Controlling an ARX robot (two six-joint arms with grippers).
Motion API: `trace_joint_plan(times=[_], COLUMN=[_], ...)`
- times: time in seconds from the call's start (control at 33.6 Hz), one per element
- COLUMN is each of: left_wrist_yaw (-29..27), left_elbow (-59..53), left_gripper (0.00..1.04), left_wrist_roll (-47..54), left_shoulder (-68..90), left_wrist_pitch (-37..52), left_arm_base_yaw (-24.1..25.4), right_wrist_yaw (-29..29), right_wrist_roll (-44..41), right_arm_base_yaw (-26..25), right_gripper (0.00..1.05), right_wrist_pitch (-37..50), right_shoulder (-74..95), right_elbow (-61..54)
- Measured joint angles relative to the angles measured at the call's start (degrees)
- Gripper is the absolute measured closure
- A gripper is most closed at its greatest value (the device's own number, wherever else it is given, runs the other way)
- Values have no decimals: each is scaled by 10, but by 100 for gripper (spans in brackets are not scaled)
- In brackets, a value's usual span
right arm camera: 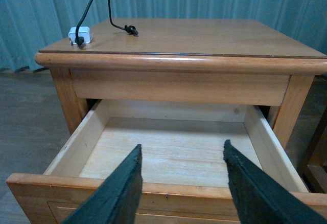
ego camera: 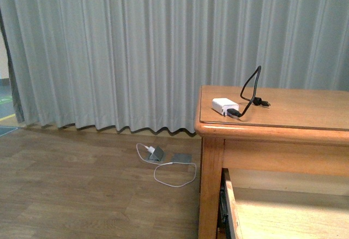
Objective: Put charger into drawer
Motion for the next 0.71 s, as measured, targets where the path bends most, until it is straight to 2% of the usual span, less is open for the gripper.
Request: trace_joint_plan(times=[0.21,0.3,0.36,0.42,0.48,0.54,0.71], left_wrist_yaw=[0,0,-81,-221,-264,-254,-144], left_elbow=[0,0,3,7,10,22,134], left_gripper=[6,6,6,6,6,6,6], left_wrist_roll=[0,0,-29,-88,-114,-118,-71], left_shoulder=[0,0,13,66,118,166,426], left_wrist_pitch=[0,0,-10,0,32,70,232], left_arm_base_yaw=[0,0,-24,-81,-111,-116,-90], right_wrist_yaw=[0,0,0,0,0,0,0], right_wrist_roll=[0,0,0,0,0,0,0], right_arm_base_yaw=[0,0,0,0,0,0,0], right_gripper=[21,9,8,9,9,9,9], right_wrist_pitch=[0,0,0,0,0,0,0], right_shoulder=[0,0,0,0,0,0,0], right_elbow=[0,0,0,0,0,0,0])
